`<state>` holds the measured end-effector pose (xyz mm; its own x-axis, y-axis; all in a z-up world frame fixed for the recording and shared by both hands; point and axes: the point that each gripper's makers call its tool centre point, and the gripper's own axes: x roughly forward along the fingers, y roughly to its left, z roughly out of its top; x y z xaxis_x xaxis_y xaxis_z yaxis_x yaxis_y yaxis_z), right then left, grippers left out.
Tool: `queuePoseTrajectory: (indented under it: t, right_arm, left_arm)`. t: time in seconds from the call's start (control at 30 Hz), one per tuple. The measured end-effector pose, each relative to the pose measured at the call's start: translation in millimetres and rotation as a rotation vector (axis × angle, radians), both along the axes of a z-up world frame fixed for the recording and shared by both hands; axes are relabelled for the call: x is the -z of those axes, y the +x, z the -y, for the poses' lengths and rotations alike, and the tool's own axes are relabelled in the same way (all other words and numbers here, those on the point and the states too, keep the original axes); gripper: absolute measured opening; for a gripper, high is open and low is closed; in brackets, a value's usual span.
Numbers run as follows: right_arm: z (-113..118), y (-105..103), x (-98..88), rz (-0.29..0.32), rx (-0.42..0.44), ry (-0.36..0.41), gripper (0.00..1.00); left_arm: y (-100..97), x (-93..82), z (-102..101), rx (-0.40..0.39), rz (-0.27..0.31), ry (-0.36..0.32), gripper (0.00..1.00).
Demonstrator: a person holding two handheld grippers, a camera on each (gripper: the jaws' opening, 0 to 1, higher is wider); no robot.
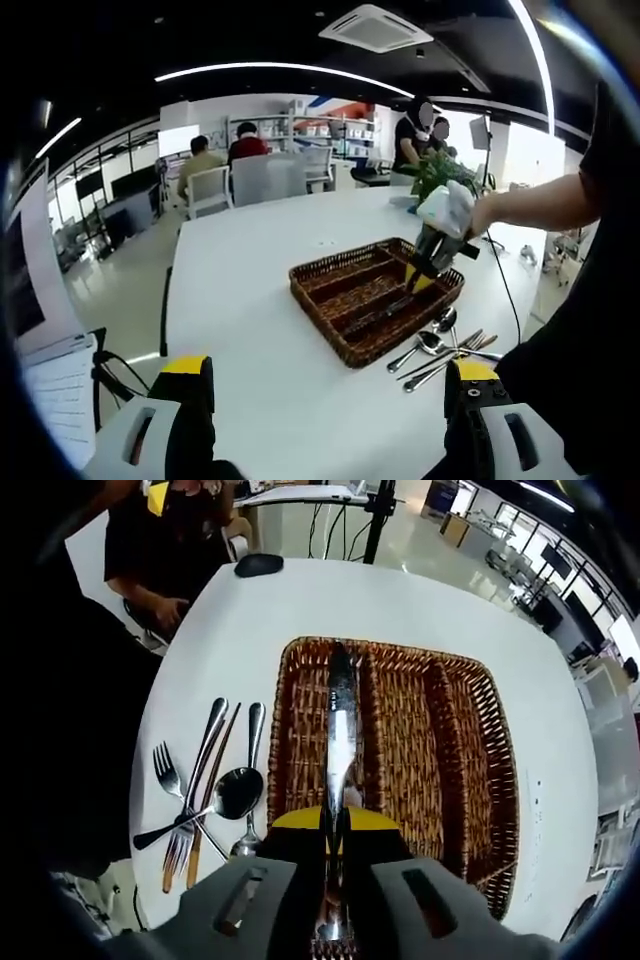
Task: Arrange the knives, forks, and spoons in their matching storage slots by inserting each utensil handle-first until every utensil is classified and aligned in the correct compartment
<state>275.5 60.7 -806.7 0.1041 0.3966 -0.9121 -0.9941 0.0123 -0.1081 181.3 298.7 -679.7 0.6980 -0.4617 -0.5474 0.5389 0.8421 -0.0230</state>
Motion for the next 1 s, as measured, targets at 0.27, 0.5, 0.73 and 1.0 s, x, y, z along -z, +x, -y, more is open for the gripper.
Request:
queuePoseTrajectory:
  t: [0.27, 0.5, 0.73, 1.0]
  right_arm:
    - [-0.2, -1.6, 11.6, -0.01, -0.001, -0.004, 0.03]
    - [2.3, -3.5, 23.5, -0.025, -0.01, -0.015, 0.03]
    - [2.4, -3.1, 31.7, -0.036, -0.006, -0.02, 0.03]
    - [1.1, -2.6, 41.2, -0.034, -0.014, -0.031, 0.03]
  left_arm:
    - [-0.1, 1.0, -0.3, 0.0, -0.005, 0.002, 1.0]
    - [0.9, 1.4, 1.3, 0.003, -0.011, 0.002, 1.0]
    - [2.8, 3.5, 4.1, 0.011, -0.016, 0.005, 1.0]
    - [4.2, 3.3, 1.1, 0.009, -0.017, 0.009, 1.0]
